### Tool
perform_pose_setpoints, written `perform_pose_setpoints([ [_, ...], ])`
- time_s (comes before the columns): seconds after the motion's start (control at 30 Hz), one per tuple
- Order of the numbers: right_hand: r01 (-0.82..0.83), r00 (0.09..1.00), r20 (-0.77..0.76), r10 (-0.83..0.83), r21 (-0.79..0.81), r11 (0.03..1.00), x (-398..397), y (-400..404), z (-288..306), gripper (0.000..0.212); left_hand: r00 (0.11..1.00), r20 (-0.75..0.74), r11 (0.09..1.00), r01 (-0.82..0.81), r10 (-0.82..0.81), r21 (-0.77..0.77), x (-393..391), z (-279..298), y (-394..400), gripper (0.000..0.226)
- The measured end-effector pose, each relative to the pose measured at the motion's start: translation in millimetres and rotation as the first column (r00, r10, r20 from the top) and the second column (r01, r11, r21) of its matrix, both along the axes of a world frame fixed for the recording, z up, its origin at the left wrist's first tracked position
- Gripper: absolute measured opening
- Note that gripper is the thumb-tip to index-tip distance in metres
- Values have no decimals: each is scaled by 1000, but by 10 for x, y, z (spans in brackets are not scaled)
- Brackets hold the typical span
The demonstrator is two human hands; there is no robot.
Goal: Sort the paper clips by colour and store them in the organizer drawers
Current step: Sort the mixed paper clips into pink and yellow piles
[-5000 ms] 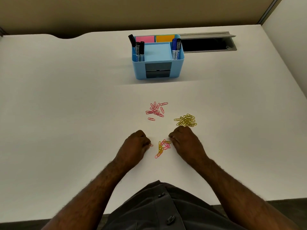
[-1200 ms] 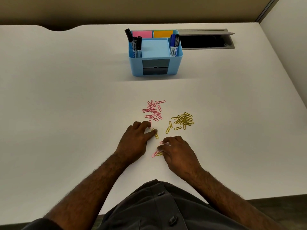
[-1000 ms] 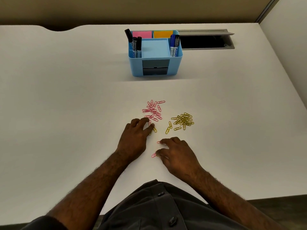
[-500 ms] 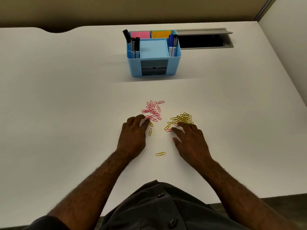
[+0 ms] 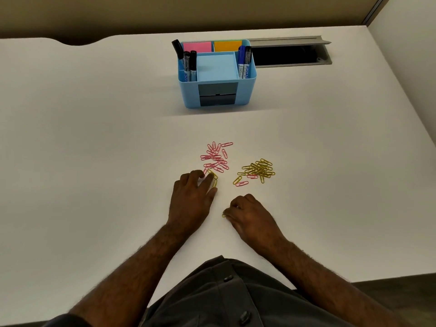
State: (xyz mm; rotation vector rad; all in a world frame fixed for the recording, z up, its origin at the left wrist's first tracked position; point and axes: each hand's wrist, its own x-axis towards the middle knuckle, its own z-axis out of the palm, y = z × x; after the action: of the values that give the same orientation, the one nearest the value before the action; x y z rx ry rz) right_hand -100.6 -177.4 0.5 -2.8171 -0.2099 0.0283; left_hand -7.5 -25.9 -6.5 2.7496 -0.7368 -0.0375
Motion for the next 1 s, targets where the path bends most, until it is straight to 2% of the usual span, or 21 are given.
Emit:
perform_pose_setpoints([
  [0.17, 94, 993, 78, -94, 2, 996, 70, -65, 8, 26, 998, 7, 997, -54, 55, -61, 32, 2, -164, 22],
  [0.4, 275, 959, 85, -272, -24, 961, 135, -250, -15, 17, 998, 35, 994, 51, -48, -94, -25, -18, -321, 14],
  [0.6, 429, 900, 81, -428, -6, 903, 148, -397, -13, 30, 998, 6, 992, 66, -66, -110, 94, 41, -495, 15],
  [0.77, 347, 935, 83, -345, -12, 938, 158, -417, -15, 24, 998, 18, 991, 66, -64, -117, 126, 47, -499, 21],
  [1.0, 214, 976, 71, -207, -108, 971, 129, -288, 30, 21, 997, -37, 988, -78, 74, -136, 118, 42, -203, 23],
])
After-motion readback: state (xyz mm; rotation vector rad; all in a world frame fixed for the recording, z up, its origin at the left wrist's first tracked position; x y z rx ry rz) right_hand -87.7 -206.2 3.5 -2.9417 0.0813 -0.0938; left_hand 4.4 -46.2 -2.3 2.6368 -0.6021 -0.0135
